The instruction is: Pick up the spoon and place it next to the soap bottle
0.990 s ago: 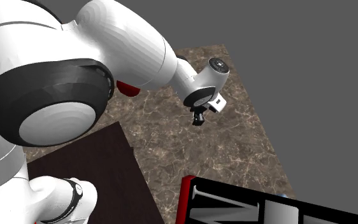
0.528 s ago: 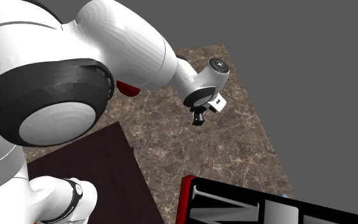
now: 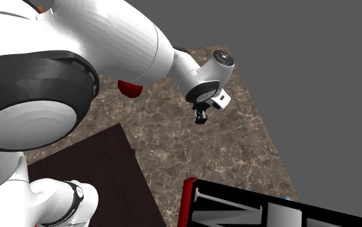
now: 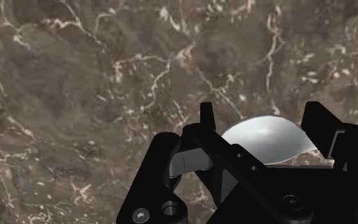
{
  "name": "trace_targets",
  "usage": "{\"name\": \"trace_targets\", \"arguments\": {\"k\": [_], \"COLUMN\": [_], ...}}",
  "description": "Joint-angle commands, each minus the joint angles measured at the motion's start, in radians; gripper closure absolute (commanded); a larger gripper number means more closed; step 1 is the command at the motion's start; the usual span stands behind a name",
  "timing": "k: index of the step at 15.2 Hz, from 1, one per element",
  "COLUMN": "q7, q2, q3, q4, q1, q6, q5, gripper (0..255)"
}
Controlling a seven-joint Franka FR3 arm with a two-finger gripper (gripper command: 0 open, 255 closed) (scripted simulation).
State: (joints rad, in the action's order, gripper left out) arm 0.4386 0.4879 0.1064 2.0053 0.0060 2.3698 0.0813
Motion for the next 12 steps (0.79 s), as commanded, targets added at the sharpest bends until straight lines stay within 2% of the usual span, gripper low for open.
{"name": "trace_targets", "arguments": {"k": [1,12], "q7": [0.0,0.007], "q2": [-0.019,-0.124], "q3": [0.0,0.004], "q4": [-0.001,-0.012], "q1": [-0.002,-0.006], "q6": [-0.021,-0.137], "q5": [0.001,0.005], "gripper": [255,255]}}
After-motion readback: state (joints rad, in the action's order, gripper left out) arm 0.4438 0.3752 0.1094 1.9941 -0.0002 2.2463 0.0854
